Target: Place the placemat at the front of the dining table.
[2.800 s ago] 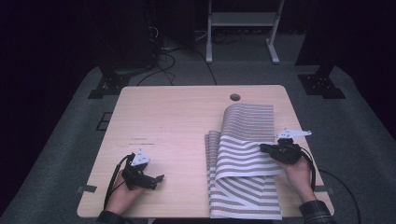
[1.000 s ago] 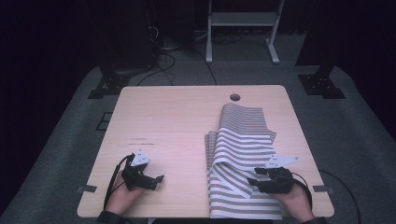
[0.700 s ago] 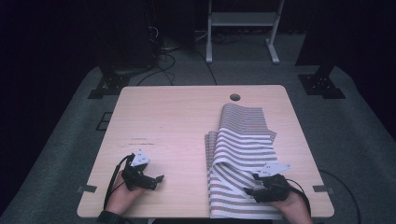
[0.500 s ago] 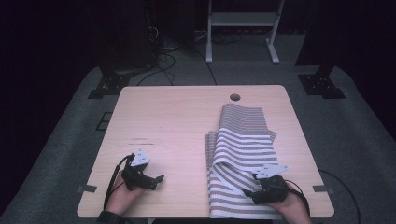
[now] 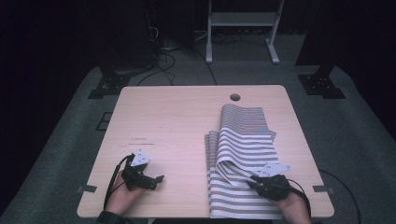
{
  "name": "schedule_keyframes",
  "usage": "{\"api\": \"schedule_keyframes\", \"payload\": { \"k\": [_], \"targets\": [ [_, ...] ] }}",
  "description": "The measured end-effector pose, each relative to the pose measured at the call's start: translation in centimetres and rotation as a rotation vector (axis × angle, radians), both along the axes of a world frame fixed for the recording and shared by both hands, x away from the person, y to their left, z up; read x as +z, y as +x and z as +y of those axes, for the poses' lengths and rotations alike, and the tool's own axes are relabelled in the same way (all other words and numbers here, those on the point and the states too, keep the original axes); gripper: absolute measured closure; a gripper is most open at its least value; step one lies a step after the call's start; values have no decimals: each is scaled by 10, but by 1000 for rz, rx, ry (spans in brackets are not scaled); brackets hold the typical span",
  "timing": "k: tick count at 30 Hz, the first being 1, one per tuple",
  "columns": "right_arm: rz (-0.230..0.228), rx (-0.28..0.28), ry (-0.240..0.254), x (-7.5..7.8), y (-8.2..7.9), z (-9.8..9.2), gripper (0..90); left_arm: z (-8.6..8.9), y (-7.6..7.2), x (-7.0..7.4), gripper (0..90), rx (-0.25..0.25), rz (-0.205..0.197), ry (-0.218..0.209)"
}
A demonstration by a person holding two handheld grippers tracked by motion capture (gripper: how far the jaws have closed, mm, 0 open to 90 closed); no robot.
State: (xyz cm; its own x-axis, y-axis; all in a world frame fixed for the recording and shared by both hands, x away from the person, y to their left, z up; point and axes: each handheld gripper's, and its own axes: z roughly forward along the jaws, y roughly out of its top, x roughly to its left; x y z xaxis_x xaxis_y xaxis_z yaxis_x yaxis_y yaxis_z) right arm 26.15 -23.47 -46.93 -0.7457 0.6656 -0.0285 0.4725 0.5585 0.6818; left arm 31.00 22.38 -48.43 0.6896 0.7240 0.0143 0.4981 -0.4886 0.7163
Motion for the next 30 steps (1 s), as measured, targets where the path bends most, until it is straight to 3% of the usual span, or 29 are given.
{"api": "schedule_keyframes", "payload": {
  "k": [2,4,6,15,18,30],
  "targets": [
    [4,-11,-5,1,3,-2,854,0,0,0,0,0,0,0],
    [33,-24,32,3,7,-6,864,0,0,0,0,-1,0,0],
    [37,-28,38,3,7,-7,865,0,0,0,0,-1,0,0],
    [8,-78,81,12,14,-19,865,0,0,0,0,-1,0,1],
    [-6,-92,93,15,23,-23,864,0,0,0,0,-1,0,0],
    [-6,-86,137,20,49,-27,864,0,1,0,0,-1,1,0]
  ]
}}
